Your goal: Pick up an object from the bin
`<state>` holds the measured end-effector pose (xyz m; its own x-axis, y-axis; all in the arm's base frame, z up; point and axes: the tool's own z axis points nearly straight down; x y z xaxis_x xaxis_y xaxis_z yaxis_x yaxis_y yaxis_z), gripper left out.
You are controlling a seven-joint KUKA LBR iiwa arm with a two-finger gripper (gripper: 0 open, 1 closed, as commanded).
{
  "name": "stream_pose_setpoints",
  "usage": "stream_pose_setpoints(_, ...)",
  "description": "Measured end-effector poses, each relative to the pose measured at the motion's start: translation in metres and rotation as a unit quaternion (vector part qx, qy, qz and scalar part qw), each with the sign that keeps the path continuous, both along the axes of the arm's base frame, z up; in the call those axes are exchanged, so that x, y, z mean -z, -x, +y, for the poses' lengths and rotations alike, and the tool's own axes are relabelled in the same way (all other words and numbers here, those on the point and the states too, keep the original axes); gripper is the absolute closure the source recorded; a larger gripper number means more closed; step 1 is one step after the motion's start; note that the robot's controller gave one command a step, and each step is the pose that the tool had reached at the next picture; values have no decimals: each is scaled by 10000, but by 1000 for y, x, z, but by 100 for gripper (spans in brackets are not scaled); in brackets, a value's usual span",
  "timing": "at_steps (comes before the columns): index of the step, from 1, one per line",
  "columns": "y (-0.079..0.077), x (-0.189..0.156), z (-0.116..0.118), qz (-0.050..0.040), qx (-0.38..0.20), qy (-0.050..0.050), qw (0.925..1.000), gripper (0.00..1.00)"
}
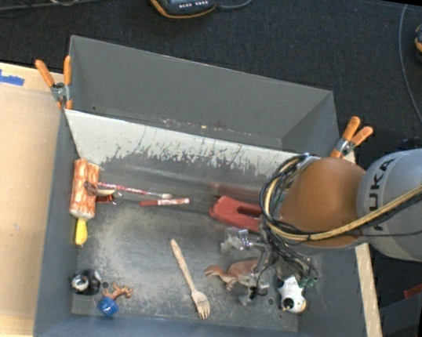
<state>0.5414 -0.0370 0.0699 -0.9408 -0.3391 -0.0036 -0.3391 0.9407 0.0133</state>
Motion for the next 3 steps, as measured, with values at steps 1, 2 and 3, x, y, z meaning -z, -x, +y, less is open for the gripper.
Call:
stream_pose_setpoints(1, 0, 0, -1, 5, 11, 2, 10000, 100)
stream_pose_setpoints(2, 0, 0, -1, 7, 14, 2, 10000, 100)
stream_pose_setpoints(3, 19, -55, -3, 45, 74, -5, 10000, 100)
